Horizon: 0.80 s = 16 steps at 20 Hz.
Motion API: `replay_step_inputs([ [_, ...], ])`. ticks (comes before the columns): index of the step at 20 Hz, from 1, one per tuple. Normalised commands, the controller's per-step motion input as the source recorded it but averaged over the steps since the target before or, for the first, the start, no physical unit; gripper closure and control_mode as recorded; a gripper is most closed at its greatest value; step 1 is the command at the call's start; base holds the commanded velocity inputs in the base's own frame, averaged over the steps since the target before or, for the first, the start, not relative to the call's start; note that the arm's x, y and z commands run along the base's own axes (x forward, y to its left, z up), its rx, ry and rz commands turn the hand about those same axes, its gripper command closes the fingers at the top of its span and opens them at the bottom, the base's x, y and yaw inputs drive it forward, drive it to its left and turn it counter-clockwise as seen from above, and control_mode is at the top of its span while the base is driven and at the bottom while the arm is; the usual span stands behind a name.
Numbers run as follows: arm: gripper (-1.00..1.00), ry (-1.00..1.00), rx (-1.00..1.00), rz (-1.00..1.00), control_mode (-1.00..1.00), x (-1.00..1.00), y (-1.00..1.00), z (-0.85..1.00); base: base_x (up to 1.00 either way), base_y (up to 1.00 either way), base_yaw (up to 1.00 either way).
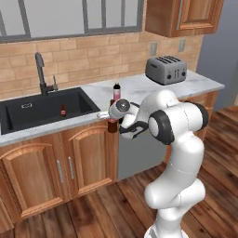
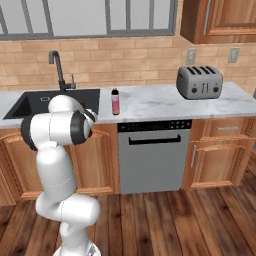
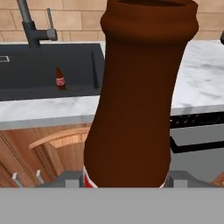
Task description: Place the large bottle from the dining counter next to the other large bottle outside the sink, and place the small bottle from the dining counter next to the other small bottle inside the sink.
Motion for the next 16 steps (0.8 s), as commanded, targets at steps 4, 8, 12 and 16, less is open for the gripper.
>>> replay_step_inputs([
  [4, 1.00, 0.00, 0.00, 0.00, 1.00, 0.00, 0.00, 0.00, 0.42, 0.36, -0.10],
  [8, 1.00, 0.00, 0.00, 0.00, 1.00, 0.00, 0.00, 0.00, 0.38, 0.31, -0.10],
  [12, 1.00, 0.00, 0.00, 0.00, 1.00, 0.00, 0.00, 0.00, 0.37, 0.31, -0.10],
  [16, 1.00, 0.00, 0.00, 0.00, 1.00, 0.00, 0.00, 0.00, 0.36, 0.33, -0.09],
])
